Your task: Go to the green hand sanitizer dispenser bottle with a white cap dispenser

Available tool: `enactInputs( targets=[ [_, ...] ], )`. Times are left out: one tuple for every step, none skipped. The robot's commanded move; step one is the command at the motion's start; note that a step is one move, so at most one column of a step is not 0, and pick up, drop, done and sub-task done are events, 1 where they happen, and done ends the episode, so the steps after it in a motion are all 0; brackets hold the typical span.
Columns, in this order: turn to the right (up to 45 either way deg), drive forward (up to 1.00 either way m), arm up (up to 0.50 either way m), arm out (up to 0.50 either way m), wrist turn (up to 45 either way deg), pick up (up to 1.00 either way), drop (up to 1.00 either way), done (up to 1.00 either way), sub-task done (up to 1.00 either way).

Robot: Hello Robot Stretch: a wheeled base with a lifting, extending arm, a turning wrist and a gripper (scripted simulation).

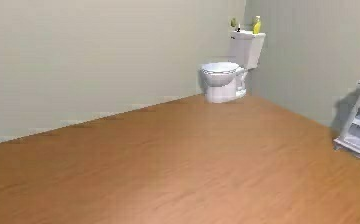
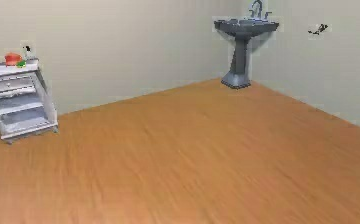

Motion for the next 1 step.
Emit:
enactInputs(
  targets=[
    [45.0, 0.00, 0.00, 0.00, 0.0, 0.00, 0.00, 0.00, 0.00]
  ],
)
